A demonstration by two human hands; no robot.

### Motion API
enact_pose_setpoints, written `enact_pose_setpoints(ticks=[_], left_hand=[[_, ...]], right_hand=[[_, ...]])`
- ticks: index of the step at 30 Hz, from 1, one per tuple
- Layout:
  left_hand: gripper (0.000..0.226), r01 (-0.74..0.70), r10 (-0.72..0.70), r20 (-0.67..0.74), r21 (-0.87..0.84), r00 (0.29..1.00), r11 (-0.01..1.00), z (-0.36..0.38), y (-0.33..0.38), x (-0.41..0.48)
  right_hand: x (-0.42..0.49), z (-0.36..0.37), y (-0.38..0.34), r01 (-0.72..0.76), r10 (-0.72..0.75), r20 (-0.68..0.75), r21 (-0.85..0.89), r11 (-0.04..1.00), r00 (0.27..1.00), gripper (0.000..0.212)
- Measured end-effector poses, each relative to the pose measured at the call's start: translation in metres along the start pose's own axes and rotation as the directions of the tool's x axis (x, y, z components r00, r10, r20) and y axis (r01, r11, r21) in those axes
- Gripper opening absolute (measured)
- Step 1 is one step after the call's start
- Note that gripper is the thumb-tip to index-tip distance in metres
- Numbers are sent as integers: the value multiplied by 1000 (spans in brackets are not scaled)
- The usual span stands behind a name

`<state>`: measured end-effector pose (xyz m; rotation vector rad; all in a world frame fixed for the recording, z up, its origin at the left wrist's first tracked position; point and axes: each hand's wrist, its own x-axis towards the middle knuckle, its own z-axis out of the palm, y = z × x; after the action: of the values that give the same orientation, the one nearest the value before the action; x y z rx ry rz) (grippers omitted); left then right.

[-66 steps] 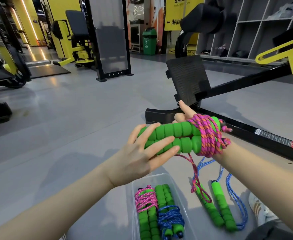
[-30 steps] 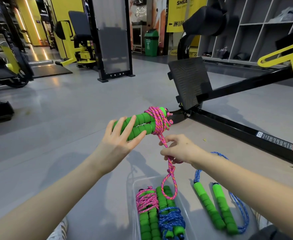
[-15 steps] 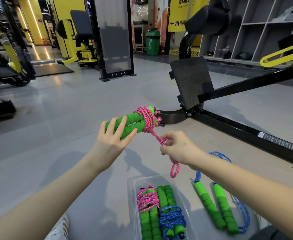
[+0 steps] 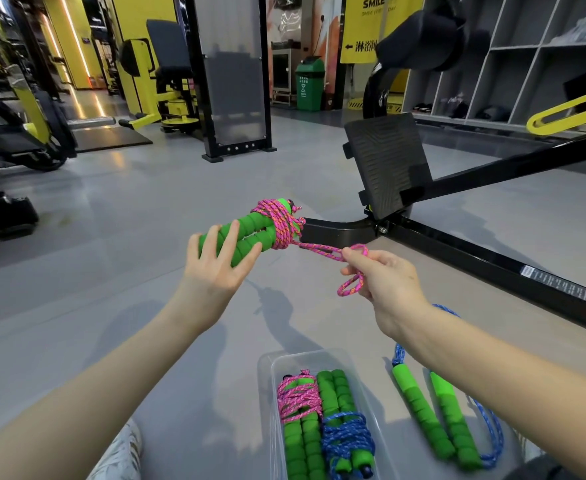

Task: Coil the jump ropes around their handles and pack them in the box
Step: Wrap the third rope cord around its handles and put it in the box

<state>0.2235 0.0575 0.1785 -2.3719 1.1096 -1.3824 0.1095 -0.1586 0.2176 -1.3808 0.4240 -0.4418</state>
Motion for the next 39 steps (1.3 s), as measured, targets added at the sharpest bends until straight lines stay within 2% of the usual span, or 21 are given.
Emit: enact_pose_setpoints(ticks=[2, 5, 9, 12, 18, 23, 26, 31, 37, 39], left_hand=[[54, 1, -1, -6, -1, 1000, 1000, 1, -1, 0], [56, 4, -4, -29, 6, 1000, 1000, 0, -2, -1], [54, -7, 6, -61, -4, 998, 1000, -1, 1, 4], [53, -8, 7, -77, -9, 997, 1000, 0, 0, 4], [53, -14, 13, -86, -5, 996, 1000, -3, 0, 8], [56, 31, -30, -74, 4, 997, 1000, 1, -9, 4], [55, 29, -28, -78, 20, 997, 999, 2, -12, 3], [55, 21, -19, -77, 25, 997, 999, 7, -13, 0], [56, 74, -72, -35, 73, 997, 995, 17, -25, -9], [56, 87, -86, -20, 86, 996, 992, 19, -30, -14]], right_hand=[[-1, 0, -1, 54, -55, 11, 52, 997, 998, 17], [-7, 4, -5, 111, -121, 102, 102, 989, 987, 27], [-12, 4, -5, 24, -57, 179, 181, 983, 982, 30], [-10, -3, -2, -76, 11, 241, 265, 961, 971, 13], [-7, -7, 0, -92, 42, 221, 219, 971, 974, 28], [-10, -3, 6, -224, 183, 225, 171, 960, 957, 24], [-8, -8, 8, -316, 285, 253, 90, 945, 925, 9], [-7, -13, 12, -394, 393, 147, -26, 919, 908, 17], [-8, -16, 16, -314, 309, 182, -1, 949, 933, 24], [-14, -18, 13, -282, 279, 232, -17, 959, 932, 26]])
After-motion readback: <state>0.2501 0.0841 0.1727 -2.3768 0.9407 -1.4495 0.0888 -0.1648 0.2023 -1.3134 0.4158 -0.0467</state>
